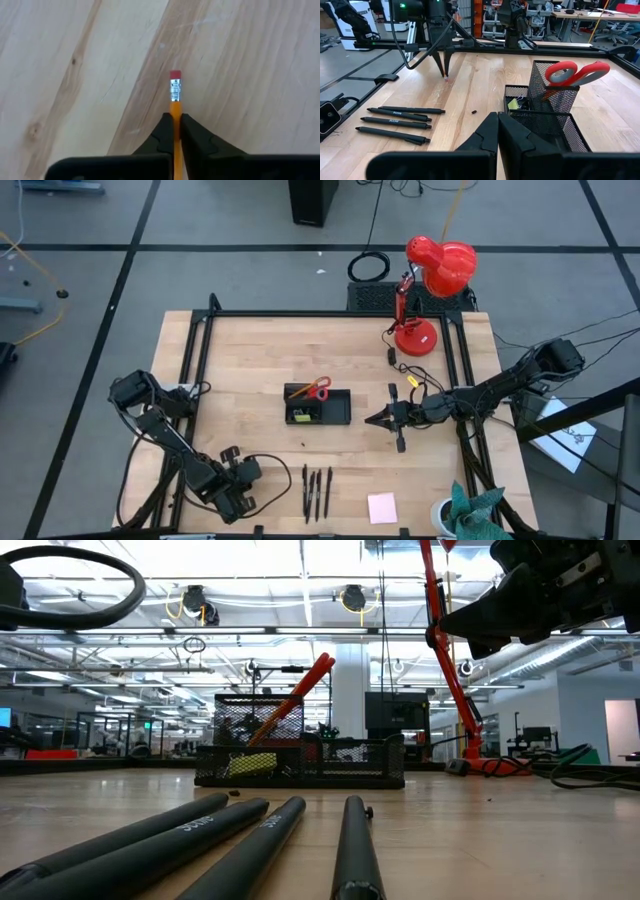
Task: Pick and place office supplies into organizer
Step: Put the orange pencil into the black desk organizer
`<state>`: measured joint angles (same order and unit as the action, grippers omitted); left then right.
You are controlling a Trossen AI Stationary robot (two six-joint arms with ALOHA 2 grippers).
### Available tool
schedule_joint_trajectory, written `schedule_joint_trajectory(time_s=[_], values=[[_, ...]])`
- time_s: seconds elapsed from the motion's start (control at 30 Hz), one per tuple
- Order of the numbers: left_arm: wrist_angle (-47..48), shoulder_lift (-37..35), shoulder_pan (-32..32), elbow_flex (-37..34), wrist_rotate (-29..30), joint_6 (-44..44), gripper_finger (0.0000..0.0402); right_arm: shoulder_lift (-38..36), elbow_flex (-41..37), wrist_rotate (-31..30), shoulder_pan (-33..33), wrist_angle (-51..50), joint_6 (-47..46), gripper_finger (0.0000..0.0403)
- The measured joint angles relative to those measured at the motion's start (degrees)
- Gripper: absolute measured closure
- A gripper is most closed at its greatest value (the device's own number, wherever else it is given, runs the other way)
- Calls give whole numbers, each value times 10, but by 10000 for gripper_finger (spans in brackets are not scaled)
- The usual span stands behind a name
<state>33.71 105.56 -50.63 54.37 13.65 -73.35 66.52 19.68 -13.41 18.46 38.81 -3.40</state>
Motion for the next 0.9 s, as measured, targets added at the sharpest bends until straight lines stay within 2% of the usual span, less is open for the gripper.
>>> schedule_joint_trajectory(time_s=[0.17,0.33,0.53,0.9], values=[[-1,0,0,0,3,-9,380,0,0,0,0,0,0,399],[-2,0,-3,4,42,-14,395,0,0,0,0,0,0,399],[-6,-24,-1,4,68,1,373,0,0,0,0,0,0,399],[-9,-25,0,5,54,15,395,0,0,0,0,2,0,399]])
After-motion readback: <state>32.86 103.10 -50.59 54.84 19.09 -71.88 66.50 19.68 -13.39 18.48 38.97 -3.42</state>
